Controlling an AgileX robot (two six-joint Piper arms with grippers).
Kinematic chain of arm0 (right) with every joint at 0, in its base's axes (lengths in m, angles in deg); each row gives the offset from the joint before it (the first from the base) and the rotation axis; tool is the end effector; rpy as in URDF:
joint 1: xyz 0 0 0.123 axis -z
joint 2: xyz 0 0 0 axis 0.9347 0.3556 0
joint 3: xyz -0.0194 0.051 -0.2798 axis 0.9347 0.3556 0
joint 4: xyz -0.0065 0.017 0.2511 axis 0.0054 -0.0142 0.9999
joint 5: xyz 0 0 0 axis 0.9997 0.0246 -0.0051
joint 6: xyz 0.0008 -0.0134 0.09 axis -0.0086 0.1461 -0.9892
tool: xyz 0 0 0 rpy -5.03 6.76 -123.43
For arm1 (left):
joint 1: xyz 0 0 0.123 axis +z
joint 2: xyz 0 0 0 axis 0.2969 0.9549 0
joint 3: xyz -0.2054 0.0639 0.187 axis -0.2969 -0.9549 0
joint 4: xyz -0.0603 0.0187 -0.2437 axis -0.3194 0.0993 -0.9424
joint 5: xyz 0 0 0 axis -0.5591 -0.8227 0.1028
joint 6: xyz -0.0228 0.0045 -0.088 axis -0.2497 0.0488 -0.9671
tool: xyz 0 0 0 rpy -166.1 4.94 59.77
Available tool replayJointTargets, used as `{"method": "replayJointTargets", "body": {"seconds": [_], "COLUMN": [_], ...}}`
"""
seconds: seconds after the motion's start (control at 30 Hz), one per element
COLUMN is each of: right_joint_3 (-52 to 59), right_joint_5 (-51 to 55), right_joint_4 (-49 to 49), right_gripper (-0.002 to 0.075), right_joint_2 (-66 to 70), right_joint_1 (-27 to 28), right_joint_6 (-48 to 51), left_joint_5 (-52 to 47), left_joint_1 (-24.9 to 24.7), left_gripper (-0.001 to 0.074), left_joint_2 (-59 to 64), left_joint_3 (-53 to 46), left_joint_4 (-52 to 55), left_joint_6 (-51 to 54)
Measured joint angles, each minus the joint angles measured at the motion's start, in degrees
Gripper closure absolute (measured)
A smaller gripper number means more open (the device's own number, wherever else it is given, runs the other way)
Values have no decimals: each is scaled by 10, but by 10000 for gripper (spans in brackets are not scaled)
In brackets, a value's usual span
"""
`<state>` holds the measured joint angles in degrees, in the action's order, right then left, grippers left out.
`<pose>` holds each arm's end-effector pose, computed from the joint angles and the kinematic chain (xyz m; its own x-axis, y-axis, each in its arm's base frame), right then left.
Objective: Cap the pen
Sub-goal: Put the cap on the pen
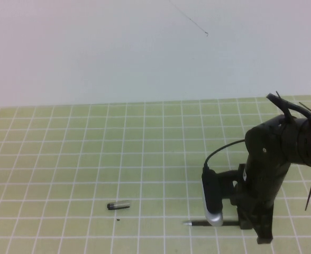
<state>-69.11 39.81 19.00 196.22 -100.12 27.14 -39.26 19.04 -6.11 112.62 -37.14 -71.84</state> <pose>0.2996 0.1790 0.1487 0.0515 -0.9981 -0.0330 -0.9961 -0.0490 -0.0736 0.0928 -0.0140 0.3122 -0.4020 -0.0471 -0.9144 0.1251 0.9865 -0.1058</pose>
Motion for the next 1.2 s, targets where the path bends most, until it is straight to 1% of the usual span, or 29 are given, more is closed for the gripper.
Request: {"method": "replayJointTargets", "body": {"seconds": [0.03, 0.1, 0.2, 0.33, 0.43, 0.5, 0.57, 0.7, 0.77, 0.8, 0.9, 0.97, 1.0, 1.07, 1.2], "right_joint_3": [-8, -26, -62, -117, -145, -155, -158, -158, -158, -158, -158, -158, -158, -158, -158], "right_joint_5": [4, 22, 48, 91, 124, 136, 139, 141, 142, 146, 155, 157, 157, 159, 160], "right_joint_4": [0, 4, 18, 59, 62, 62, 66, 69, 71, 75, 93, 96, 96, 92, 80], "right_gripper": [729, 729, 729, 729, 729, 729, 729, 729, 729, 729, 729, 729, 729, 729, 729], "right_joint_2": [0, 0, 0, 0, 0, -1, -2, -2, -5, -7, -15, -24, -25, -35, -45], "right_joint_1": [0, 0, 0, 0, 0, 2, 9, 40, 64, 74, 106, 123, 127, 130, 130], "right_joint_6": [-4, -14, -38, -103, -147, -158, -169, -196, -204, -204, -204, -203, -203, -203, -203], "left_joint_5": [-32, -53, -117, -186, -255, -297, -309, -306, -302, -301, -272, -244, -234, -214, -180], "left_joint_1": [0, 0, 0, 0, 0, 0, 0, 0, -1, -5, -29, -56, -69, -99, -154], "left_gripper": [735, 736, 736, 736, 736, 736, 736, 725, 685, 648, 496, 381, 349, 309, 321], "left_joint_2": [15, 29, 72, 147, 209, 255, 305, 389, 433, 451, 499, 532, 544, 575, 635], "left_joint_3": [32, 52, 101, 144, 172, 189, 203, 233, 250, 259, 293, 314, 321, 333, 337], "left_joint_4": [-3, 0, -20, -95, -161, -205, -231, -241, -240, -239, -219, -169, -148, -100, -26], "left_joint_6": [14, 21, 86, 238, 367, 442, 485, 510, 519, 522, 523, 514, 509, 512, 537]}}
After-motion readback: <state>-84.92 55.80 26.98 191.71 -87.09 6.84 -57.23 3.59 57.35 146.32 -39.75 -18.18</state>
